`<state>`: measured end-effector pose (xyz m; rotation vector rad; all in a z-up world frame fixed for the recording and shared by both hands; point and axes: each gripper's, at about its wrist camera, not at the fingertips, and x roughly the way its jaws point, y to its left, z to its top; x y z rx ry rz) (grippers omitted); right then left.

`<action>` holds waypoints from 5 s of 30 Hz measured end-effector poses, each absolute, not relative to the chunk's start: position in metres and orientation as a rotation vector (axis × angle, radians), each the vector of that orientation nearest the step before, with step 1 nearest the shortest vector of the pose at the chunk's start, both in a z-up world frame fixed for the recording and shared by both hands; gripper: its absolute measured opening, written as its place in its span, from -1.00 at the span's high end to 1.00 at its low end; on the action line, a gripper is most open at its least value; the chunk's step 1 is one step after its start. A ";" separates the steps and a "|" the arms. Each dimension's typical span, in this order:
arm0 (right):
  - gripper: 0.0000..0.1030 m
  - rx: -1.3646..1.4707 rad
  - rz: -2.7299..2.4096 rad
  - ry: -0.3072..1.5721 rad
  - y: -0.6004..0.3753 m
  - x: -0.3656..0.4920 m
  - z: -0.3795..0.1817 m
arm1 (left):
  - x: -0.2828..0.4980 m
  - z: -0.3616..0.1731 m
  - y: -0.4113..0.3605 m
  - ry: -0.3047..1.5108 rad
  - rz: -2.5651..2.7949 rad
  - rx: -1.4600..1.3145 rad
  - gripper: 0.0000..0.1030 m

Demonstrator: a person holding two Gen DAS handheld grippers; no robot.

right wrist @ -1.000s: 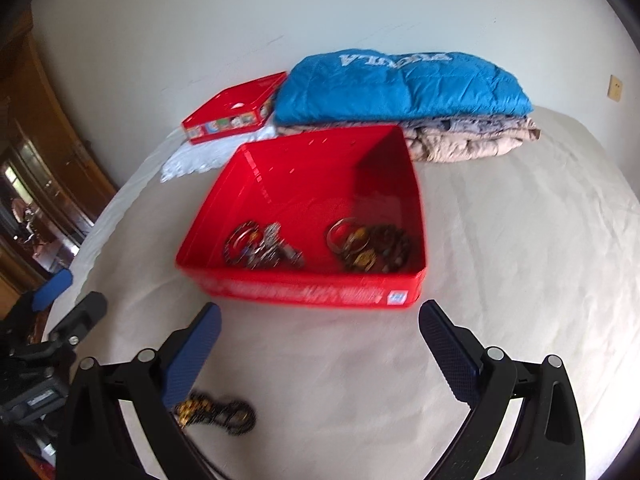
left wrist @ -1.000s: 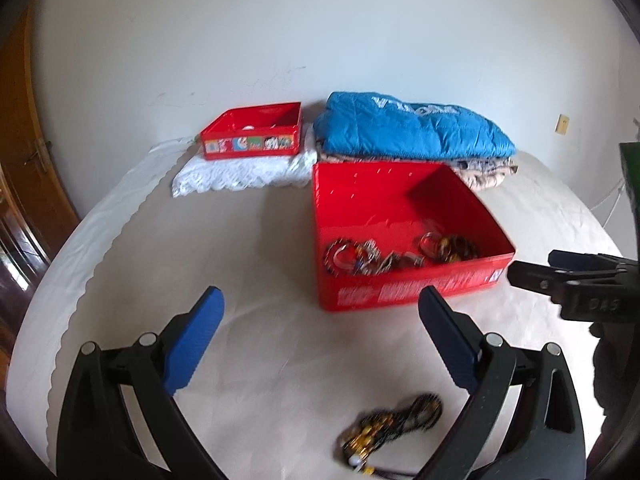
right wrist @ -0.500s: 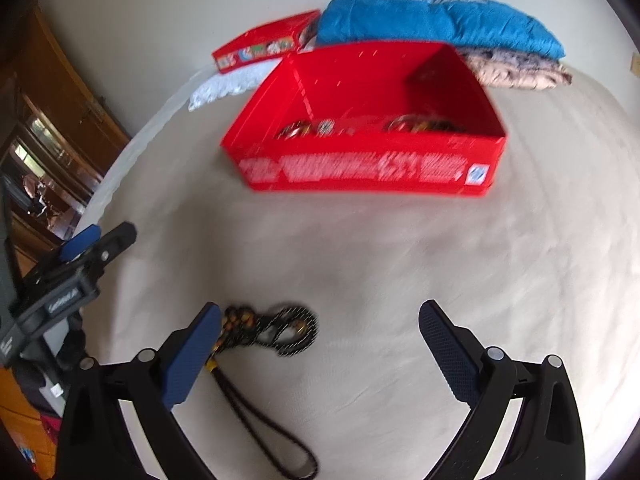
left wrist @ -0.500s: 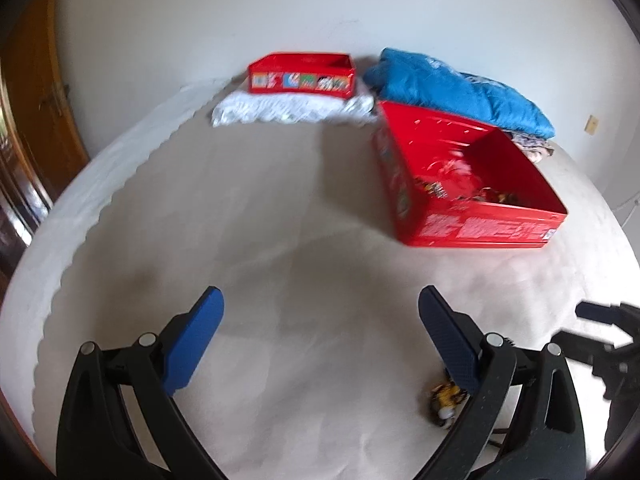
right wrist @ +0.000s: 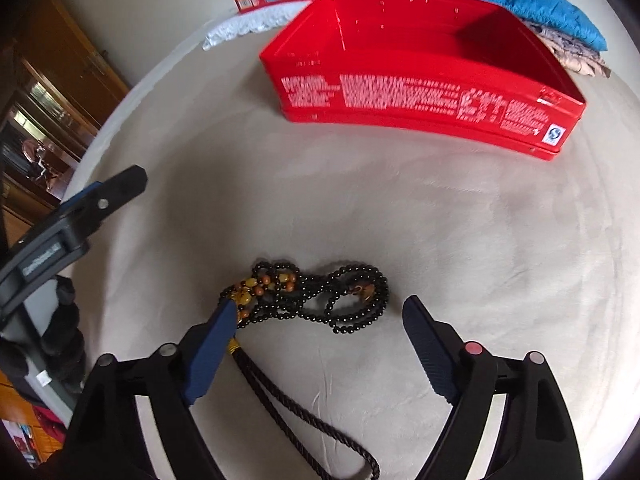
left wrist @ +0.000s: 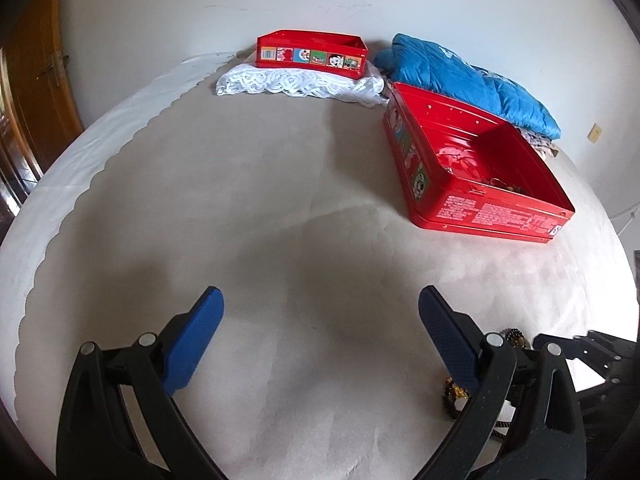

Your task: Organize jewelry

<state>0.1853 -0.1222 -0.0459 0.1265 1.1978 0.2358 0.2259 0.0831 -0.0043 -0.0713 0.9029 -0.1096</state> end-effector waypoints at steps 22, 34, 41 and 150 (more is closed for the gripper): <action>0.82 0.175 0.366 1.028 -0.130 0.173 -0.015 | 0.234 -0.017 0.082 0.951 -0.110 -0.079 -0.89; 0.82 0.272 0.333 0.917 -0.174 0.160 0.023 | 0.235 -0.022 0.077 0.963 -0.115 -0.060 -0.89; 0.66 0.292 0.234 0.992 -0.197 0.181 -0.007 | 0.236 -0.024 0.075 0.970 -0.114 -0.046 -0.89; 0.78 0.319 0.091 0.976 -0.284 0.191 -0.047 | 0.238 -0.025 -0.085 1.096 -0.463 -0.016 0.68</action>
